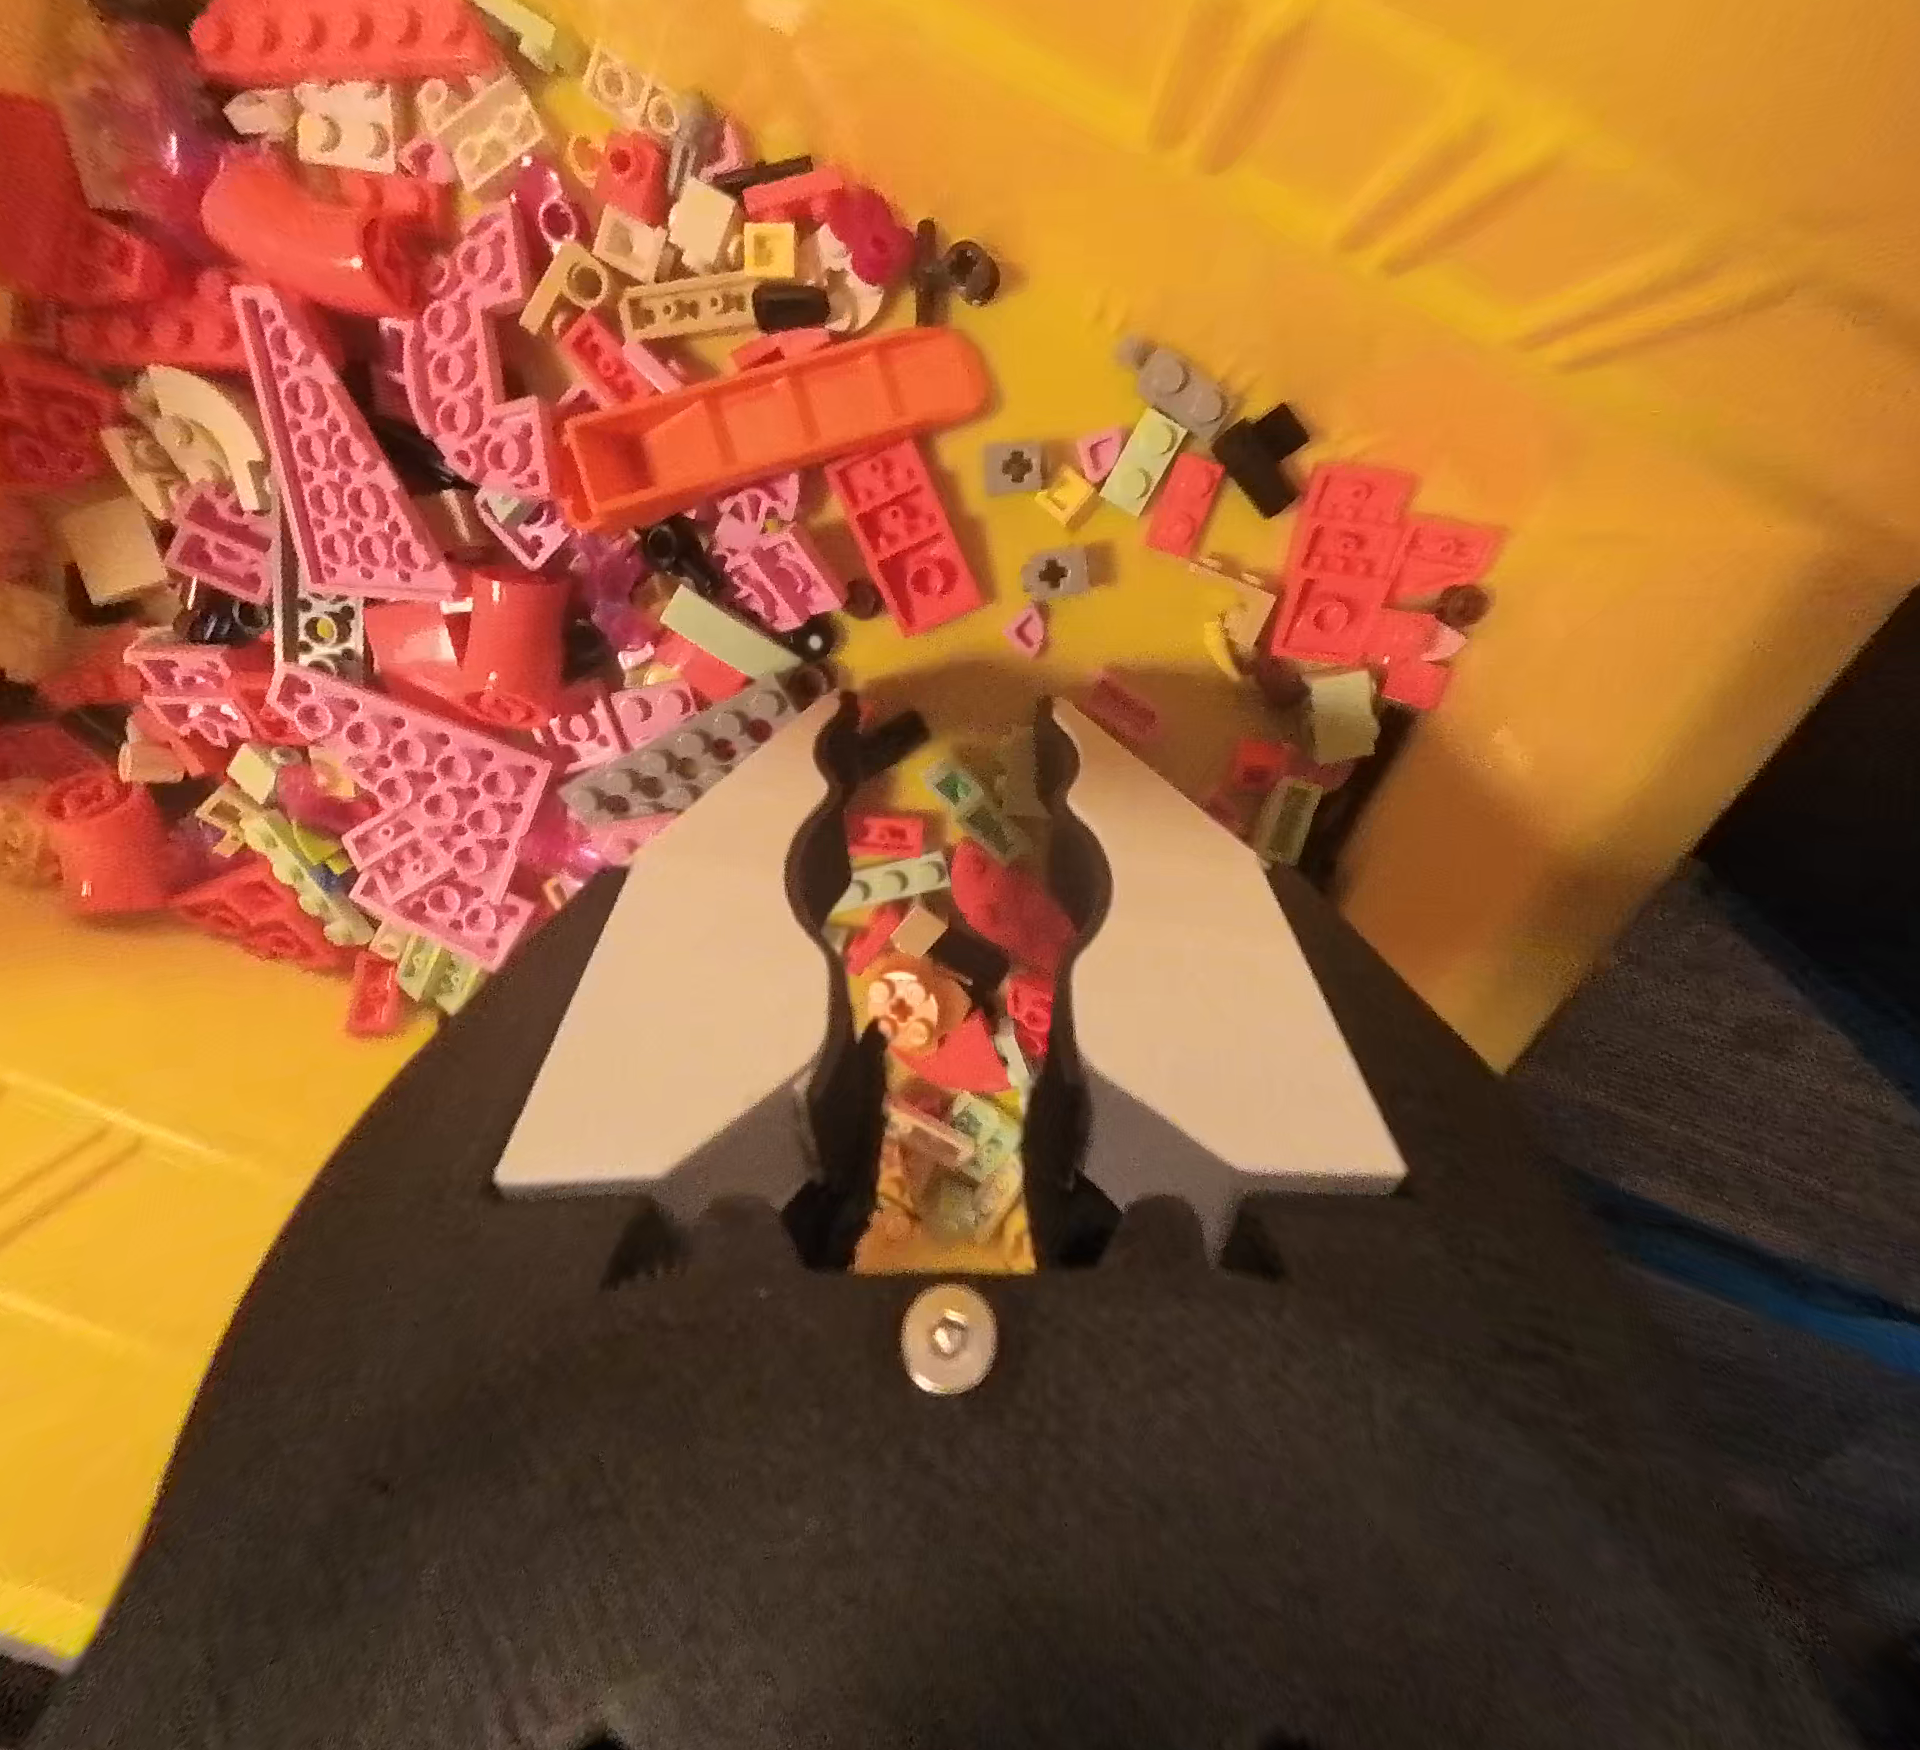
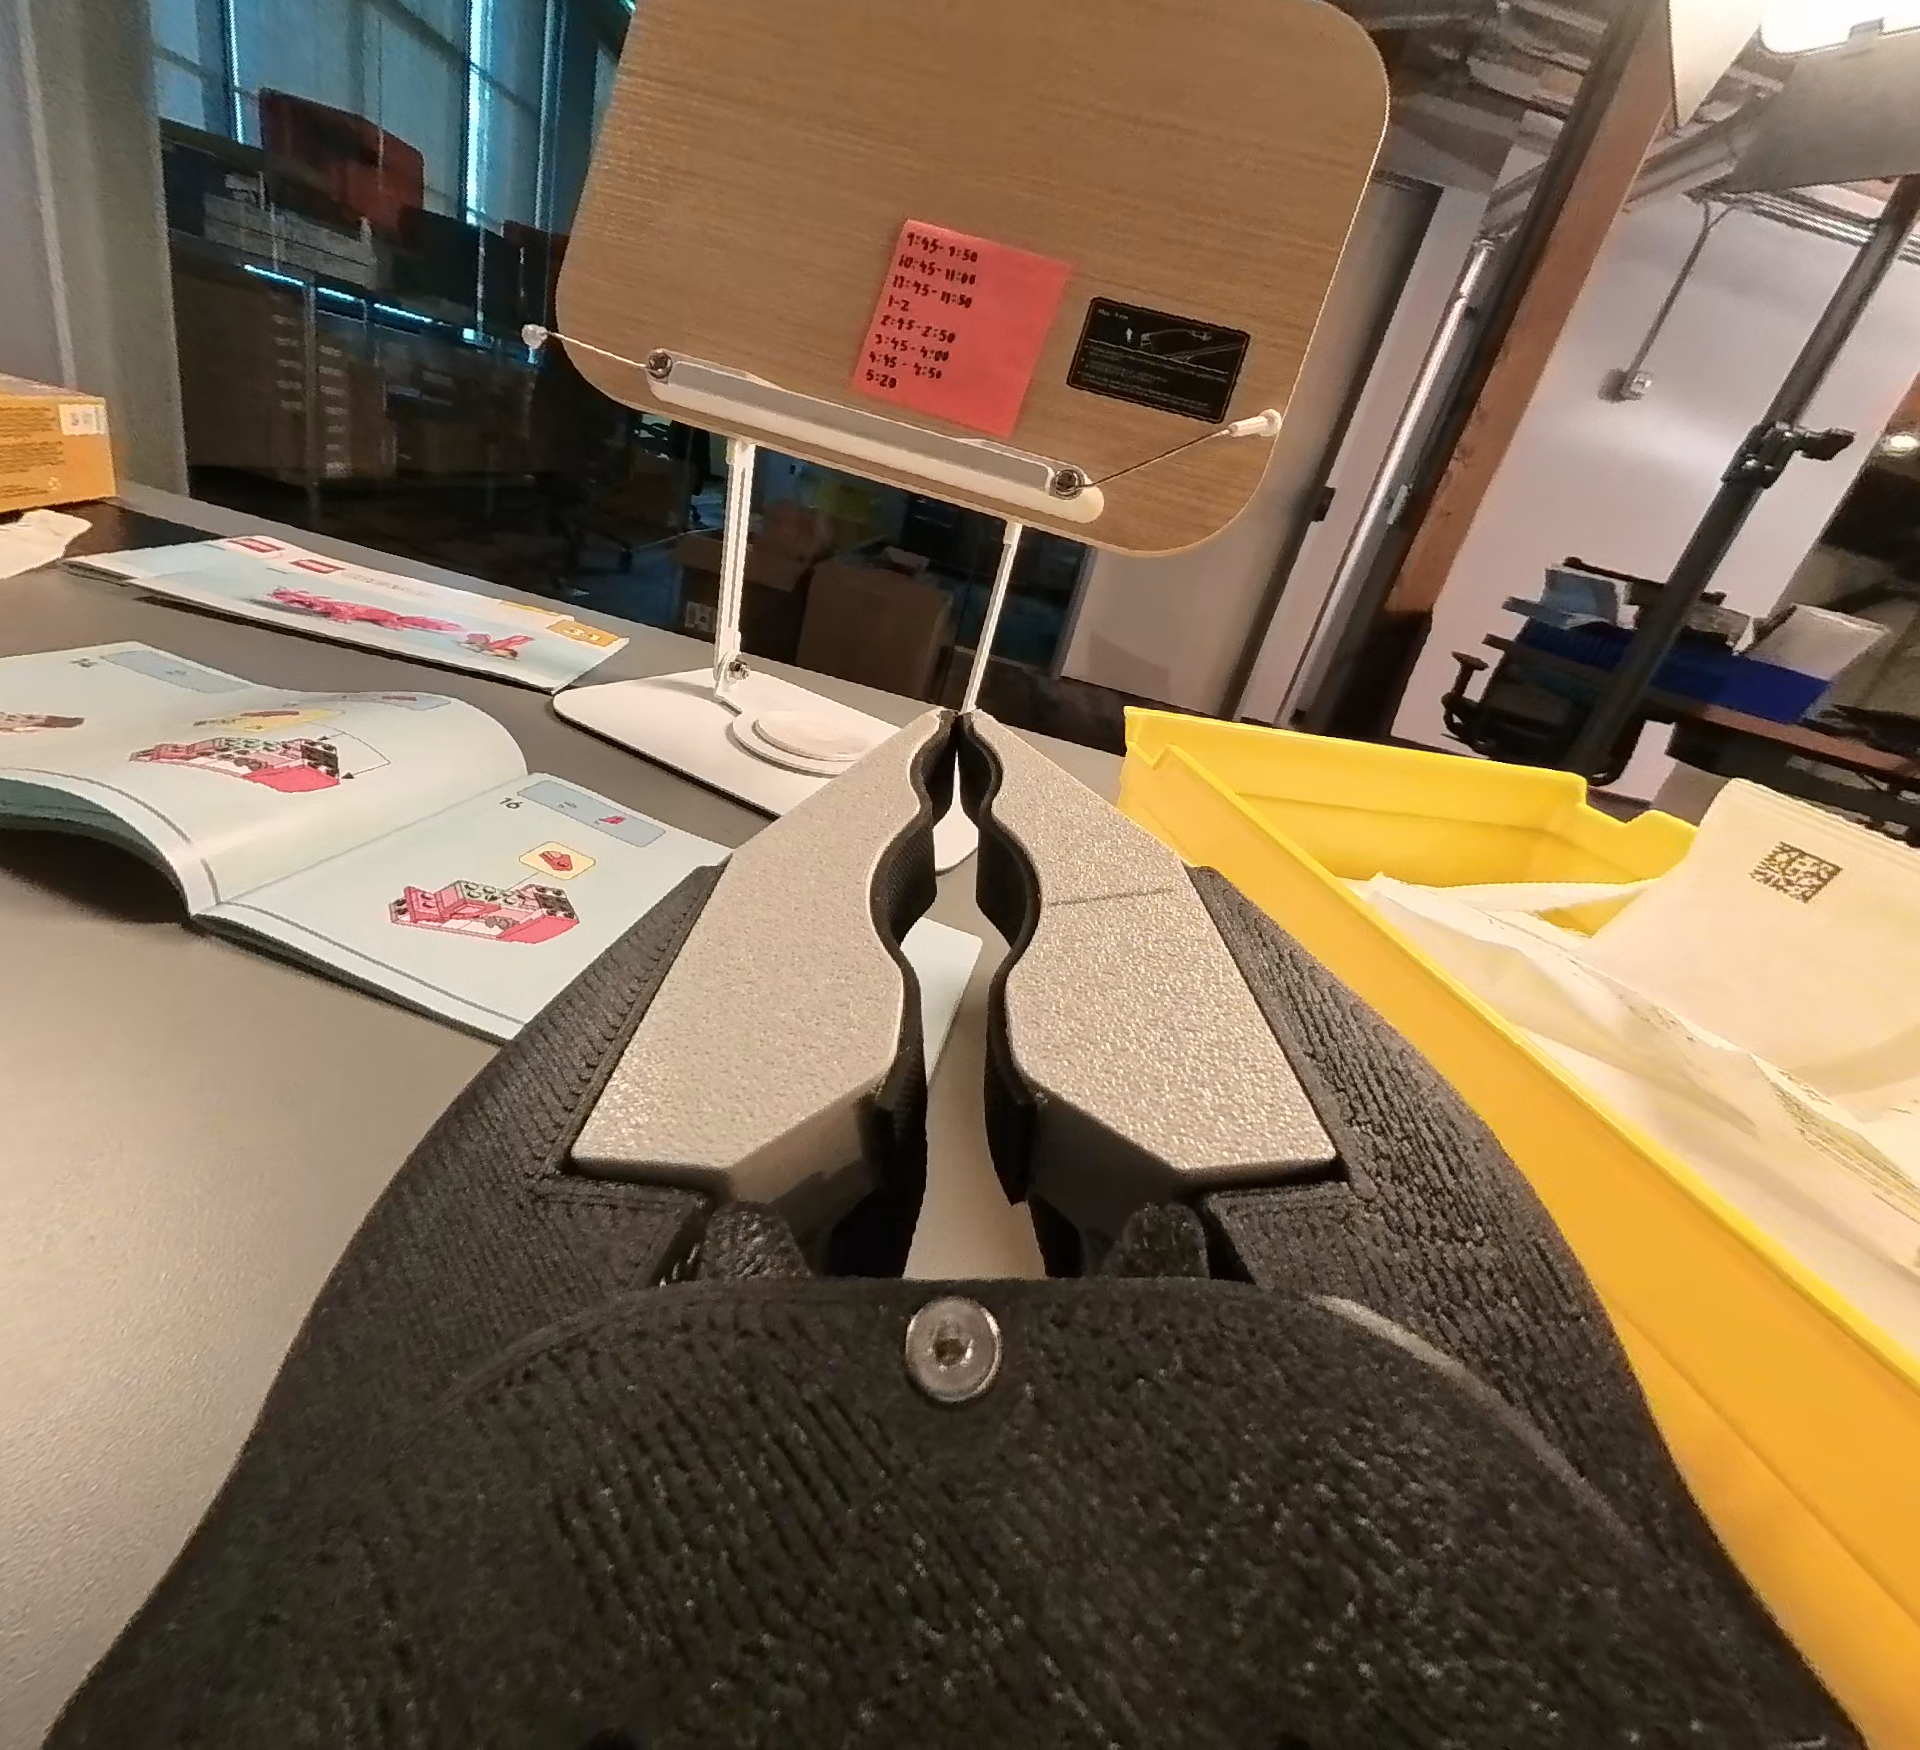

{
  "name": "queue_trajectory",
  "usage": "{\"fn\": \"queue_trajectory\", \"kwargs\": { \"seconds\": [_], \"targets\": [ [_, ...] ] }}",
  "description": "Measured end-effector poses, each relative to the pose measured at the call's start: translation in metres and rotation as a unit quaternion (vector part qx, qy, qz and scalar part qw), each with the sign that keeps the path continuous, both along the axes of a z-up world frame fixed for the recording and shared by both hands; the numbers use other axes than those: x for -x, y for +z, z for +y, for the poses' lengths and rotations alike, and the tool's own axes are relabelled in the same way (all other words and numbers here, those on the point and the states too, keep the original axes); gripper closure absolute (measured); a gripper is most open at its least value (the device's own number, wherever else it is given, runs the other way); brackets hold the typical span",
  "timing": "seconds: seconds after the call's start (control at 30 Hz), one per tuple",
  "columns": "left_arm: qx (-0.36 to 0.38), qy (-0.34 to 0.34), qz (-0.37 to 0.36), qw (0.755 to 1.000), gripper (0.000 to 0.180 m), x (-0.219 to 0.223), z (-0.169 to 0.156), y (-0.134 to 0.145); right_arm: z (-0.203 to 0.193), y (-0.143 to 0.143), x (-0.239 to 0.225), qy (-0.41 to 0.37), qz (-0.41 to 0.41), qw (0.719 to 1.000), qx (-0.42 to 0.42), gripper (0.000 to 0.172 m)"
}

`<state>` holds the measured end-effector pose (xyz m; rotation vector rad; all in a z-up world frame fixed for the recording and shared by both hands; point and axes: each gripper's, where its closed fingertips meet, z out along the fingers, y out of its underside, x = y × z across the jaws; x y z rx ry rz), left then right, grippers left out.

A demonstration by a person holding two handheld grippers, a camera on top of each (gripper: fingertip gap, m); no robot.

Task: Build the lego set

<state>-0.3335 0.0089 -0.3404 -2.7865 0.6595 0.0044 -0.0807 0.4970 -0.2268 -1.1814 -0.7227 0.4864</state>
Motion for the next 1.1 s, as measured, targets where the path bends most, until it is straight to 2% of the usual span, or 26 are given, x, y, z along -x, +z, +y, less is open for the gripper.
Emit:
{"fn": "queue_trajectory", "kwargs": {
  "seconds": [0.1,0.23,0.33,0.57,0.6,0.73,0.83,0.93,1.1],
  "targets": [
    [-0.025,-0.002,-0.029,0.999,0.143,-0.008,0.002,0.008,0.0,0.0,0.0,0.001,0.003,1.0,0.002,0.172],
    [-0.04,-0.026,-0.07,0.996,0.153,-0.024,0.004,0.013,0.0,0.0,-0.001,0.002,0.005,1.0,0.004,0.172],
    [-0.027,-0.034,-0.065,0.997,0.164,-0.024,0.004,0.005,0.0,0.001,-0.001,0.003,0.007,1.0,0.005,0.172],
    [-0.018,-0.025,-0.055,0.998,0.167,-0.022,0.009,-0.003,0.0,0.001,-0.001,0.005,0.009,1.0,0.007,0.172],
    [-0.017,-0.022,-0.048,0.998,0.173,-0.02,0.009,-0.003,0.0,0.001,-0.001,0.006,0.009,1.0,0.007,0.172],
    [0.008,-0.024,-0.021,0.999,0.175,-0.017,0.003,-0.004,0.0,0.001,-0.001,0.007,0.009,1.0,0.008,0.172],
    [-0.002,-0.026,-0.014,1.0,0.177,-0.017,0.004,-0.003,0.0,0.001,-0.001,0.008,0.011,1.0,0.009,0.172],
    [-0.06,-0.015,0.003,0.998,0.178,-0.011,0.012,0.013,0.0,0.001,-0.002,0.009,0.017,1.0,0.013,0.172],
    [-0.226,-0.009,0.03,0.974,0.18,-0.017,0.038,0.083,0.0,0.002,-0.002,0.015,0.022,0.999,0.018,0.172]
  ]
}}
